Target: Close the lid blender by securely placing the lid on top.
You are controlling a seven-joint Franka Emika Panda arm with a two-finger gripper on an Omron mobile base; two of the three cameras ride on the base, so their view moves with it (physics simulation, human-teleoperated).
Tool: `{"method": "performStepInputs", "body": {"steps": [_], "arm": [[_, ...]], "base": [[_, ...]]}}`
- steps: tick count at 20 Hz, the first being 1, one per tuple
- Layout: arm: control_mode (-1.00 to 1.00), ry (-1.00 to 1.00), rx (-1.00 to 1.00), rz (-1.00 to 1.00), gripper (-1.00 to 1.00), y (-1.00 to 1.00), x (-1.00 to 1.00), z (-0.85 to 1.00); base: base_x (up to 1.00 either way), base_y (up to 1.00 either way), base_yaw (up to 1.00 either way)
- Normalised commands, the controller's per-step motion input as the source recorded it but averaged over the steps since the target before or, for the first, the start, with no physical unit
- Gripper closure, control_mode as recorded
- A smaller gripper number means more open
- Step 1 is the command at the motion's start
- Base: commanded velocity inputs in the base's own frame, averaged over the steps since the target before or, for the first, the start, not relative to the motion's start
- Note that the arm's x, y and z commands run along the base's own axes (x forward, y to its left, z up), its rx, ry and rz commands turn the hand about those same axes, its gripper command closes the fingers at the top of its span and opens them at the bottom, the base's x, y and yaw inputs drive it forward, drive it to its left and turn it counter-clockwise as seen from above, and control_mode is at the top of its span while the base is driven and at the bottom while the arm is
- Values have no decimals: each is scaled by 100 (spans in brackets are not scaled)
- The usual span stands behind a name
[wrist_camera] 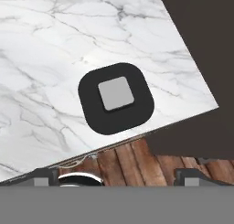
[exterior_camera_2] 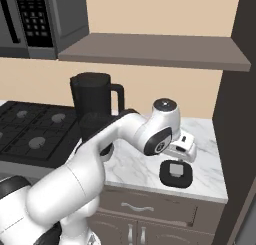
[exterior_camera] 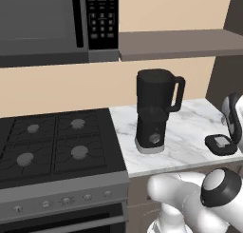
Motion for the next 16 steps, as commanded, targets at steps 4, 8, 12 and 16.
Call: {"method": "performStepInputs", "body": {"steps": [4,8,12,16], "arm": [[-100,0,0,27,-100,-11,35,-15],[-100,0,0,22,-100,-3,8,-41],[-100,1,-1,4,-100,0,15,-43],[-100,7,-2,0,-100,0,34,-24]], "base": [[0,0,0],[0,0,0],[0,0,0],[0,0,0]]}}
